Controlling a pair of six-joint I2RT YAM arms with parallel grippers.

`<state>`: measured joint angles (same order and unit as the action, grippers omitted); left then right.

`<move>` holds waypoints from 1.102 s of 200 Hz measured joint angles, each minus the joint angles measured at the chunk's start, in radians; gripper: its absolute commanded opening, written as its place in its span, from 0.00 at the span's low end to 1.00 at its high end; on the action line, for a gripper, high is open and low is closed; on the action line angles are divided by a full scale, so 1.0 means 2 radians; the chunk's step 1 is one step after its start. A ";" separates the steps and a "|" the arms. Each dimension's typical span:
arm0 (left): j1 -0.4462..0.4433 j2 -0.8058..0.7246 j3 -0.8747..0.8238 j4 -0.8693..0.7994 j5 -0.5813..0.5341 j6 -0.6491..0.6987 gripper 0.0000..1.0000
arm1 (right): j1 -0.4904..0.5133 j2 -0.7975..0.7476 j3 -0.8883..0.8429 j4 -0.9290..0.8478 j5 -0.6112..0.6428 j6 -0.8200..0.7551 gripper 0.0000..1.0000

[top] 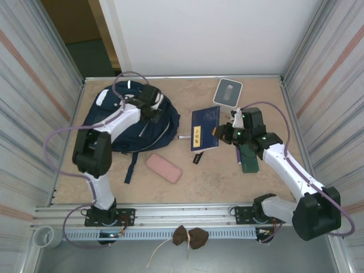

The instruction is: Pack the student bag

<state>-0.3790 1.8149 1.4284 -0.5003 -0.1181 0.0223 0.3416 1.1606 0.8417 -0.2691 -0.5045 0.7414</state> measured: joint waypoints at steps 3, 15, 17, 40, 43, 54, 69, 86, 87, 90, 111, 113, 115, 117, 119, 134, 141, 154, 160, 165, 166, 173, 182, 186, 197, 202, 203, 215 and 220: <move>0.005 -0.009 -0.002 0.002 0.008 0.000 0.00 | 0.004 0.005 0.003 0.005 0.002 0.005 0.00; 0.027 -0.042 -0.008 0.006 0.038 -0.001 0.00 | 0.021 0.023 0.017 0.024 0.013 0.018 0.00; 0.032 -0.048 -0.009 0.008 0.044 -0.002 0.00 | 0.025 0.027 0.019 0.028 0.015 0.020 0.00; 0.084 -0.096 -0.012 0.022 0.117 -0.009 0.00 | 0.053 0.076 0.051 0.072 0.035 0.054 0.00; 0.090 -0.100 -0.012 0.023 0.127 -0.011 0.00 | 0.056 0.084 0.055 0.079 0.037 0.060 0.00; 0.114 -0.110 -0.014 0.029 0.163 -0.016 0.00 | 0.066 0.109 0.071 0.098 0.046 0.076 0.00; 0.144 -0.118 -0.021 0.040 0.216 -0.027 0.00 | 0.080 0.154 0.103 0.118 0.060 0.095 0.00; 0.176 -0.118 -0.033 0.058 0.282 -0.045 0.00 | 0.096 0.209 0.152 0.130 0.070 0.109 0.00; 0.177 -0.118 -0.034 0.059 0.285 -0.046 0.00 | 0.097 0.212 0.155 0.130 0.071 0.109 0.00; 0.182 -0.118 -0.035 0.062 0.295 -0.049 0.00 | 0.101 0.226 0.168 0.133 0.071 0.111 0.00; 0.210 -0.118 -0.041 0.076 0.355 -0.068 0.00 | 0.119 0.304 0.241 0.152 0.070 0.123 0.00; 0.212 -0.118 -0.041 0.078 0.360 -0.070 0.00 | 0.120 0.309 0.246 0.153 0.070 0.123 0.00; 0.213 -0.118 -0.041 0.079 0.364 -0.072 0.00 | 0.122 0.316 0.252 0.156 0.069 0.124 0.00; 0.215 -0.118 -0.041 0.080 0.367 -0.072 0.00 | 0.124 0.324 0.259 0.158 0.068 0.126 0.00; 0.216 -0.118 -0.041 0.081 0.371 -0.074 0.00 | 0.126 0.332 0.266 0.160 0.068 0.127 0.00; 0.223 -0.118 -0.041 0.086 0.390 -0.081 0.00 | 0.137 0.380 0.307 0.179 0.062 0.136 0.00; 0.224 -0.118 -0.041 0.087 0.396 -0.084 0.00 | 0.142 0.402 0.325 0.186 0.057 0.140 0.00; 0.226 -0.118 -0.041 0.090 0.407 -0.089 0.00 | 0.150 0.443 0.362 0.197 0.050 0.149 0.00; 0.227 -0.118 -0.041 0.092 0.412 -0.093 0.00 | 0.153 0.462 0.379 0.203 0.044 0.153 0.00; 0.229 -0.117 -0.041 0.093 0.416 -0.095 0.00 | 0.155 0.477 0.392 0.208 0.039 0.156 0.00; 0.229 -0.117 -0.041 0.094 0.417 -0.095 0.00 | 0.156 0.479 0.394 0.209 0.039 0.157 0.00; 0.229 -0.116 -0.041 0.096 0.422 -0.098 0.00 | 0.159 0.497 0.411 0.216 0.032 0.162 0.00; 0.231 -0.115 -0.041 0.098 0.426 -0.102 0.00 | 0.163 0.514 0.428 0.222 0.024 0.166 0.00; 0.232 -0.114 -0.041 0.098 0.429 -0.104 0.00 | 0.164 0.522 0.436 0.225 0.020 0.168 0.00; 0.233 -0.113 -0.041 0.101 0.432 -0.106 0.00 | 0.168 0.538 0.454 0.233 0.012 0.175 0.00; 0.233 -0.112 -0.041 0.102 0.434 -0.107 0.00 | 0.170 0.544 0.462 0.236 0.008 0.176 0.00; 0.233 -0.112 -0.041 0.103 0.434 -0.108 0.00 | 0.170 0.546 0.463 0.236 0.007 0.176 0.00; 0.233 -0.110 -0.041 0.104 0.438 -0.111 0.00 | 0.173 0.561 0.485 0.241 -0.001 0.181 0.00; 0.233 -0.110 -0.041 0.104 0.439 -0.112 0.00 | 0.175 0.568 0.495 0.243 -0.004 0.184 0.00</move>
<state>0.0860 1.5940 1.3460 -0.2924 0.7601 -0.2008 0.6910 2.2967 1.8320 0.2176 -0.5125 1.1088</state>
